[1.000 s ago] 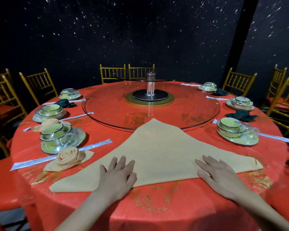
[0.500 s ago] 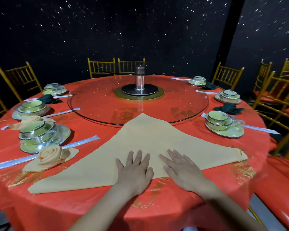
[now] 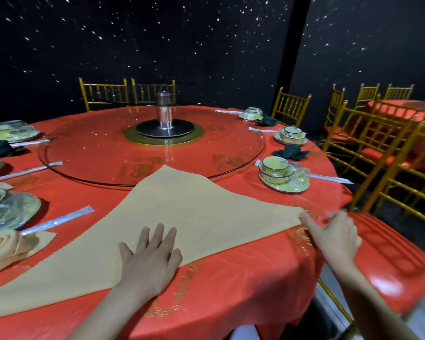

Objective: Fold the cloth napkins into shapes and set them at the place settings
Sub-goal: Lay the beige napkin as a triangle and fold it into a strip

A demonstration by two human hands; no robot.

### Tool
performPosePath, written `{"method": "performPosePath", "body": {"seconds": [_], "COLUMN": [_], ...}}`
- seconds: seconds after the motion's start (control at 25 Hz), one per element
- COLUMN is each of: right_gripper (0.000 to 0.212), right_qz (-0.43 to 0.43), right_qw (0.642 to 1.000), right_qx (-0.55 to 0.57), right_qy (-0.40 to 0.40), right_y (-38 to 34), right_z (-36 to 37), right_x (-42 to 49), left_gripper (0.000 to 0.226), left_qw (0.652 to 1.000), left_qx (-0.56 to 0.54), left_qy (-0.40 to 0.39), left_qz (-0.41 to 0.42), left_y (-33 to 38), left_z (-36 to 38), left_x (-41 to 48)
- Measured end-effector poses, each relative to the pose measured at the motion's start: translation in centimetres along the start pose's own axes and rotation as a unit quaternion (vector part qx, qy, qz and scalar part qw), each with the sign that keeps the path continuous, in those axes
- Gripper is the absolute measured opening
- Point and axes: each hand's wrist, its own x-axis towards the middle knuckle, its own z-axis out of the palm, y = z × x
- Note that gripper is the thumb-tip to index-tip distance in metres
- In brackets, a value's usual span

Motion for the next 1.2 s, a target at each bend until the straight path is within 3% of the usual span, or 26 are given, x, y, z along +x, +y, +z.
{"method": "performPosePath", "body": {"seconds": [0.08, 0.2, 0.28, 0.36, 0.4, 0.52, 0.6, 0.68, 0.72, 0.84, 1.0, 1.08, 1.16, 1.2], "right_gripper": [0.058, 0.032, 0.013, 0.011, 0.011, 0.013, 0.016, 0.019, 0.02, 0.019, 0.019, 0.033, 0.039, 0.041], "right_qz": [0.005, -0.035, -0.026, -0.006, 0.016, 0.113, 0.144, 0.145, 0.136, 0.05, -0.102, -0.233, -0.339, -0.349], "right_qw": [0.997, 0.997, 0.997, 0.978, 0.955, 0.841, 0.787, 0.767, 0.783, 0.886, 0.961, 0.962, 0.922, 0.903], "right_qx": [-0.065, -0.048, 0.041, 0.184, 0.271, 0.487, 0.55, 0.566, 0.539, 0.368, 0.166, 0.034, -0.045, -0.085], "right_qy": [-0.043, -0.051, -0.064, -0.099, -0.121, -0.206, -0.24, -0.267, -0.278, -0.278, -0.196, -0.136, -0.182, -0.235], "right_y": [0.0, -0.1, 0.1, 0.2, 0.2, -0.3, 0.0, 0.6, 0.9, 1.3, 0.5, 0.2, -0.2, -0.3], "right_z": [0.1, 0.7, 0.8, 0.3, 0.0, -0.9, -1.1, -1.0, -0.9, -0.7, -0.2, 0.6, 1.4, 1.7], "right_x": [-0.2, -0.2, 0.3, 0.8, 1.2, 2.2, 3.5, 5.1, 5.8, 7.2, 7.1, 5.6, 3.7, 2.9], "left_gripper": [0.055, 0.055, 0.055, 0.055, 0.055, 0.055, 0.055, 0.054, 0.054, 0.054, 0.054, 0.054, 0.054, 0.054], "left_qw": [1.0, 1.0, 1.0, 1.0, 1.0, 1.0, 1.0, 1.0, 1.0, 1.0, 1.0, 0.999, 1.0, 1.0], "left_qx": [-0.004, -0.002, 0.001, 0.005, 0.005, 0.008, 0.009, 0.011, 0.012, 0.013, 0.009, 0.008, 0.005, 0.003], "left_qy": [0.002, 0.007, 0.009, 0.01, 0.011, 0.012, 0.017, 0.021, 0.023, 0.027, 0.03, 0.032, 0.031, 0.029], "left_qz": [-0.002, -0.003, -0.003, -0.004, -0.003, -0.002, -0.003, -0.005, -0.005, -0.002, -0.001, 0.0, 0.002, 0.002], "left_y": [0.0, 0.0, 0.0, 0.0, 0.0, 0.0, 0.1, 0.2, 0.3, 0.3, 0.3, 0.2, 0.1, 0.1], "left_z": [0.0, 0.0, 0.1, 0.1, 0.1, 0.2, 0.1, 0.0, 0.0, 0.1, 0.1, 0.2, 0.3, 0.3], "left_x": [0.0, 0.0, 0.0, -0.1, -0.1, -0.1, -0.1, -0.1, -0.2, -0.2, -0.3, -0.3, -0.3, -0.2]}}
